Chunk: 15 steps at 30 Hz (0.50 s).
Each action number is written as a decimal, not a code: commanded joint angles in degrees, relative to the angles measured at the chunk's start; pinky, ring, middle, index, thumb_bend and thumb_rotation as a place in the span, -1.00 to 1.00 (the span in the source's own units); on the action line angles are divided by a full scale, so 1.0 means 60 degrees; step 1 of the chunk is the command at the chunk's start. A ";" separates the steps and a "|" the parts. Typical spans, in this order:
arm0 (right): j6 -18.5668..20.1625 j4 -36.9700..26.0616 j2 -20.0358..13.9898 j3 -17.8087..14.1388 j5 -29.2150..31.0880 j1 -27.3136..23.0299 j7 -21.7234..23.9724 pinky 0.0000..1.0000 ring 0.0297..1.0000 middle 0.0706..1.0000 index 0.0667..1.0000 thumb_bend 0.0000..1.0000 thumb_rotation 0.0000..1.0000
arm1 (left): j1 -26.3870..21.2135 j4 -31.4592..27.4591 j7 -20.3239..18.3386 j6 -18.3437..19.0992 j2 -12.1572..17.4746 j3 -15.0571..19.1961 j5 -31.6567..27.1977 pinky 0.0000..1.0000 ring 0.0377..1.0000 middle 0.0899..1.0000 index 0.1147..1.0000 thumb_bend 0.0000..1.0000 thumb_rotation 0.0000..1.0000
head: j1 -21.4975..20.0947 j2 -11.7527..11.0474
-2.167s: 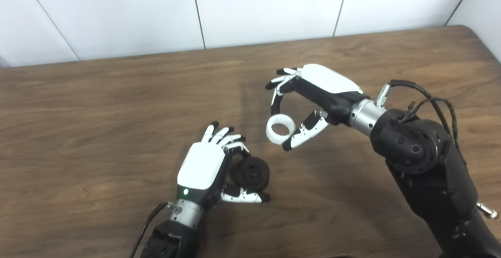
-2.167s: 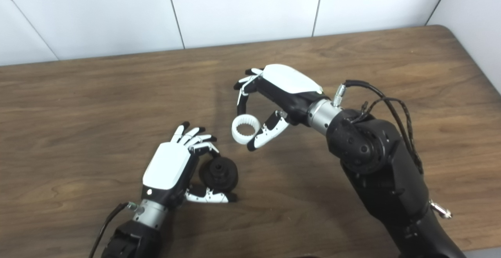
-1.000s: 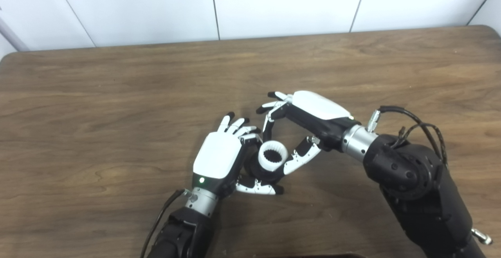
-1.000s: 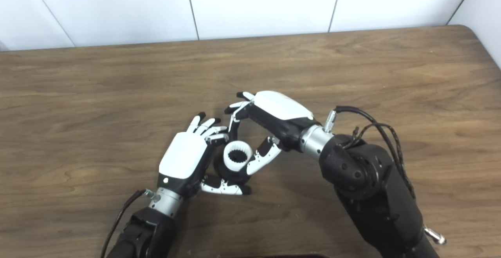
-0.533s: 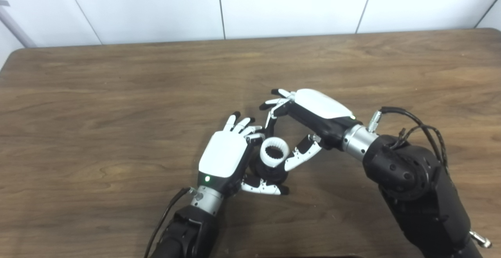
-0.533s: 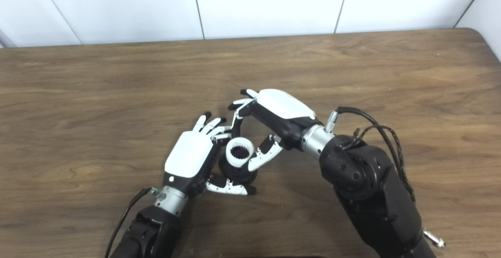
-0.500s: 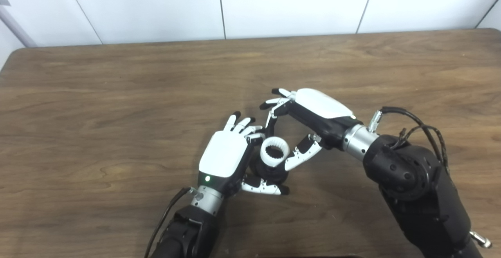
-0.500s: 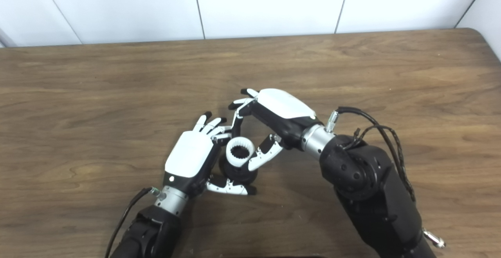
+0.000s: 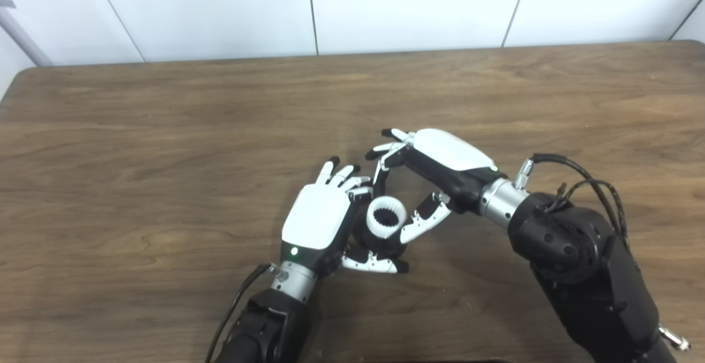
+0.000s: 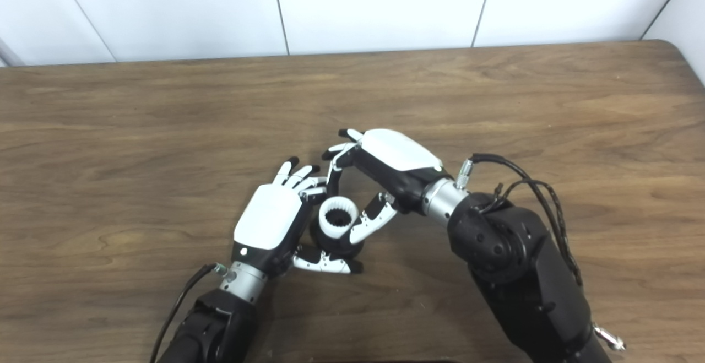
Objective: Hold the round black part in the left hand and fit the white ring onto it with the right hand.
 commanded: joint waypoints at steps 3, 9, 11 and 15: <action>-0.0358 -0.0120 -0.0010 0.0002 0.0011 -0.0120 -0.0298 1.00 0.99 0.67 -0.11 0.04 -0.74 | -0.0179 -0.0308 0.0011 -0.0018 -0.0055 0.0004 0.0068 1.00 0.80 0.54 -0.17 0.05 -0.90 | 0.0018 0.0054; -0.0394 -0.0055 -0.0056 0.0011 0.0074 -0.0046 -0.0373 1.00 0.99 0.68 -0.11 0.04 -0.74 | -0.0186 -0.0337 -0.0040 0.0008 -0.0060 0.0017 0.0098 1.00 0.80 0.54 -0.17 0.05 -0.90 | 0.0018 0.0054; -0.0426 -0.0034 -0.0078 0.0018 0.0084 -0.0028 -0.0398 1.00 0.99 0.67 -0.11 0.04 -0.74 | -0.0188 -0.0333 -0.0038 0.0000 -0.0061 0.0020 0.0091 1.00 0.80 0.54 -0.17 0.05 -0.90 | 0.0018 0.0054; -0.0482 0.0030 -0.0097 0.0006 0.0115 0.0010 -0.0453 1.00 0.98 0.67 -0.11 0.04 -0.74 | -0.0192 -0.0326 -0.0037 -0.0007 -0.0063 0.0025 0.0095 1.00 0.80 0.54 -0.17 0.05 -0.90 | 0.0018 0.0054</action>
